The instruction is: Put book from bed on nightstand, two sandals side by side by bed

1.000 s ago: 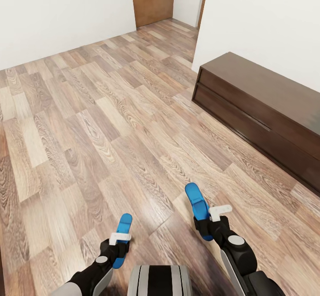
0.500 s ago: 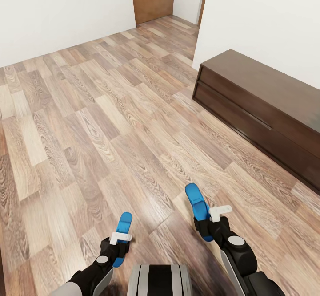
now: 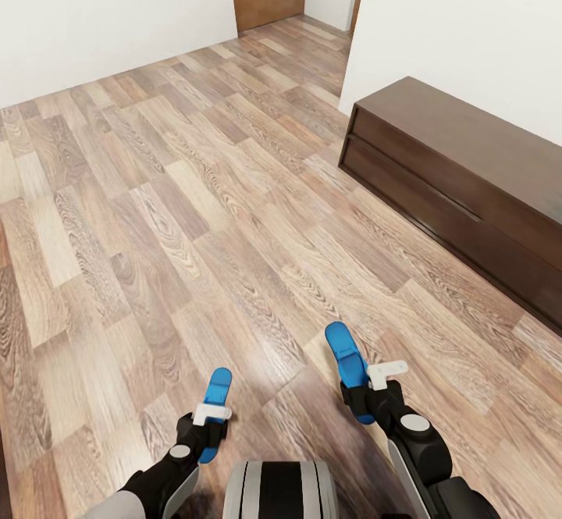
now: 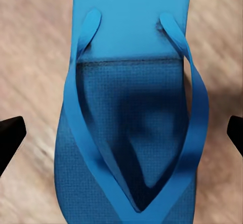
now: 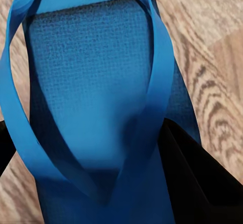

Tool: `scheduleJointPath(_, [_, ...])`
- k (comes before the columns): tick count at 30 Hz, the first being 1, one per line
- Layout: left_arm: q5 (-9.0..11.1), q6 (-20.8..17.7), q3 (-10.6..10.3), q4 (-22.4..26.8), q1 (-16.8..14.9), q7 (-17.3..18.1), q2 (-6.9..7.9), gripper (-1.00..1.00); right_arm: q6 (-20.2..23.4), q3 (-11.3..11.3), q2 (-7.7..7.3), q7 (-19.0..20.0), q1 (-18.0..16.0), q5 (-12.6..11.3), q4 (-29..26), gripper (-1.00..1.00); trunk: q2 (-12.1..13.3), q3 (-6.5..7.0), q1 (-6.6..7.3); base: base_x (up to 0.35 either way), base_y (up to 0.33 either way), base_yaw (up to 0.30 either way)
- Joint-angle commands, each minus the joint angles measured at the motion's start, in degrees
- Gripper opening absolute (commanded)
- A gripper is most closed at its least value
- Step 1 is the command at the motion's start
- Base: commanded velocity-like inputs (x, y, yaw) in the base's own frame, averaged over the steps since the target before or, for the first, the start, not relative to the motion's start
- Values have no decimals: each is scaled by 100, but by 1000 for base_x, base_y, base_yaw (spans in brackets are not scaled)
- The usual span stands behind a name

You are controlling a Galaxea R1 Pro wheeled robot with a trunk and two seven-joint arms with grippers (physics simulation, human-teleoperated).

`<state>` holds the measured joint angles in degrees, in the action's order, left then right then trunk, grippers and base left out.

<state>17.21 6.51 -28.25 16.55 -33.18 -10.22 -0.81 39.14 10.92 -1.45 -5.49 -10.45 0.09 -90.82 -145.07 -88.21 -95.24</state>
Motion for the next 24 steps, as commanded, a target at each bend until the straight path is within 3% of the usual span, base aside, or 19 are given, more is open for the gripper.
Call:
scheduleJointPath(1, [54,24,-49,-4,-8,-32,2,100,32,15,-7,-49,-3,-17,-6,-100,-1,-3,1,0,0,0])
scheduleJointPath(8, [52,26,-49,3,-27,-39,2,100,32,9,-5,-49,-1,-17,-6,-100,-7,-92,-9,0,0,0])
scheduleJointPath(20, [49,26,-49,7,-94,-41,2,100,32,7,-6,-49,3,-17,-6,-100,-7,-92,-9,0,0,0])
scheduleJointPath(24, [48,26,-47,3,-104,-41,2,100,32,7,-11,-49,2,-17,-6,-100,-11,-158,-17,0,0,0])
